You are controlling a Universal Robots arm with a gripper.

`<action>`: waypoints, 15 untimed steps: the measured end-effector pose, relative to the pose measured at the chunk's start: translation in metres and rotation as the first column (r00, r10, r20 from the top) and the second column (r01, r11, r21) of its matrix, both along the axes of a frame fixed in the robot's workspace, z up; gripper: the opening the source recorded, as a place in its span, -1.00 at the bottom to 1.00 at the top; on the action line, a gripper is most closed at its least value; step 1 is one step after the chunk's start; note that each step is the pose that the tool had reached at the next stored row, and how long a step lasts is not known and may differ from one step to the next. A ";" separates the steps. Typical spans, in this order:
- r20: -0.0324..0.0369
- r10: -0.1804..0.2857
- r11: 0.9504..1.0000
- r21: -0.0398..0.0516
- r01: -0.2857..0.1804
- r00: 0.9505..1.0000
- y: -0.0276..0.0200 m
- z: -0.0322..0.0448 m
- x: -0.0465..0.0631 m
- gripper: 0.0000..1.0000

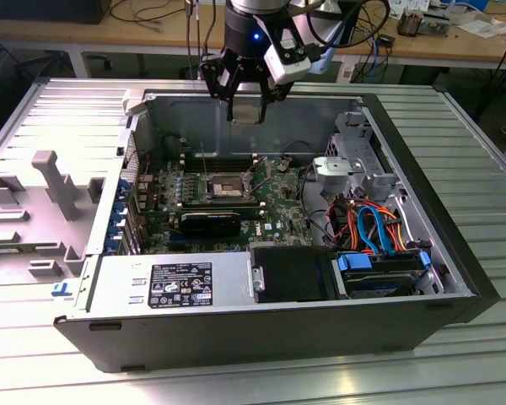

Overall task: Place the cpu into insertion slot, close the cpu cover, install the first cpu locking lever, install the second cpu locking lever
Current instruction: 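Place the cpu into insertion slot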

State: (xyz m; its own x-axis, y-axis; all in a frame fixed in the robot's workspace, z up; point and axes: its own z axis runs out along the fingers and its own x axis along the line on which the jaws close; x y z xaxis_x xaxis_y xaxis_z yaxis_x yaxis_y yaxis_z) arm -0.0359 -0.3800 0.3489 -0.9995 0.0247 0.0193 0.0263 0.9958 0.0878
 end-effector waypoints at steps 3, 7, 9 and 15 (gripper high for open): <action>0.000 0.000 1.000 0.000 0.000 1.000 -0.0007 -0.0007 0.000 0.08; 0.000 0.000 1.000 0.000 0.000 1.000 -0.0017 -0.0021 0.000 0.08; 0.000 0.000 1.000 0.000 0.000 1.000 -0.0021 -0.0028 0.000 0.08; 0.000 0.000 1.000 0.000 0.000 1.000 -0.0027 -0.0045 0.000 0.08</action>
